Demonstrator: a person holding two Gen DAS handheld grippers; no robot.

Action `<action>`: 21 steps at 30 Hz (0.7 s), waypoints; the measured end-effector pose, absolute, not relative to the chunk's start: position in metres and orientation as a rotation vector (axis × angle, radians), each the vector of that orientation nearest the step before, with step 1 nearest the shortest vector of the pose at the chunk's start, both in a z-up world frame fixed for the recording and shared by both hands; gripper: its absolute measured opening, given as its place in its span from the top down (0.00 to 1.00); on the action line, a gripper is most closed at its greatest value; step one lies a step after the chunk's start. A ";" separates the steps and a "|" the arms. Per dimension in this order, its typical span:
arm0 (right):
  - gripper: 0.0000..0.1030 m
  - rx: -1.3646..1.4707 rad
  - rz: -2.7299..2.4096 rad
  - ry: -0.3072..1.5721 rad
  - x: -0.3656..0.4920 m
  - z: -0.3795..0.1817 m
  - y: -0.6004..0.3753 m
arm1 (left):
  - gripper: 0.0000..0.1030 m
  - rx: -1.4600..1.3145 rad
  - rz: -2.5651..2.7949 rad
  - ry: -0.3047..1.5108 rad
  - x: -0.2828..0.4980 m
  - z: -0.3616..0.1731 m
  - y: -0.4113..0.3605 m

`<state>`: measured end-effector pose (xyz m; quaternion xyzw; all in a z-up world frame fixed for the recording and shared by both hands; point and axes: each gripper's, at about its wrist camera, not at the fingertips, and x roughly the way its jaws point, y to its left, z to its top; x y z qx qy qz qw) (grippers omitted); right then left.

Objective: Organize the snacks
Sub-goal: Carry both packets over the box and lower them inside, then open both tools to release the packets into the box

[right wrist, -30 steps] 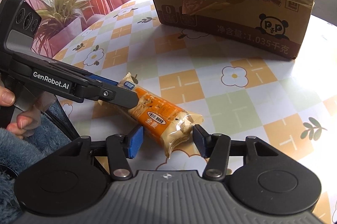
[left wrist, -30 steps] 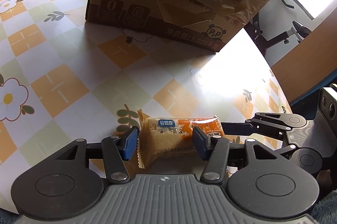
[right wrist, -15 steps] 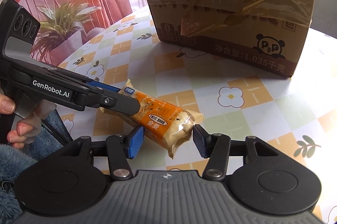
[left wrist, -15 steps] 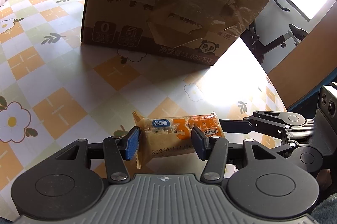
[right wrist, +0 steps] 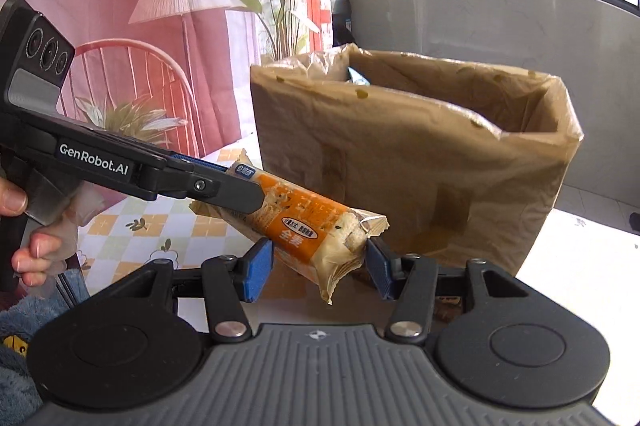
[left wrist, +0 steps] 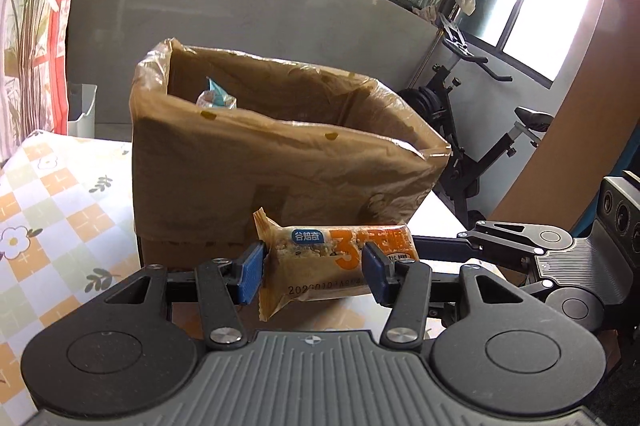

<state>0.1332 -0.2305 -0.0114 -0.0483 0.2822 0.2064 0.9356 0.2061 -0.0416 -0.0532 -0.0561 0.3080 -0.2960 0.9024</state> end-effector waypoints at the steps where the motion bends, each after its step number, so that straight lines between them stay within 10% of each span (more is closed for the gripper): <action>1: 0.47 -0.103 0.417 0.559 0.136 -0.003 -0.232 | 0.48 -0.107 -0.614 0.616 0.210 -0.043 -0.045; 21: 0.47 -0.134 0.296 0.508 0.273 0.039 -0.282 | 0.47 -0.058 -0.630 0.620 0.339 -0.004 -0.111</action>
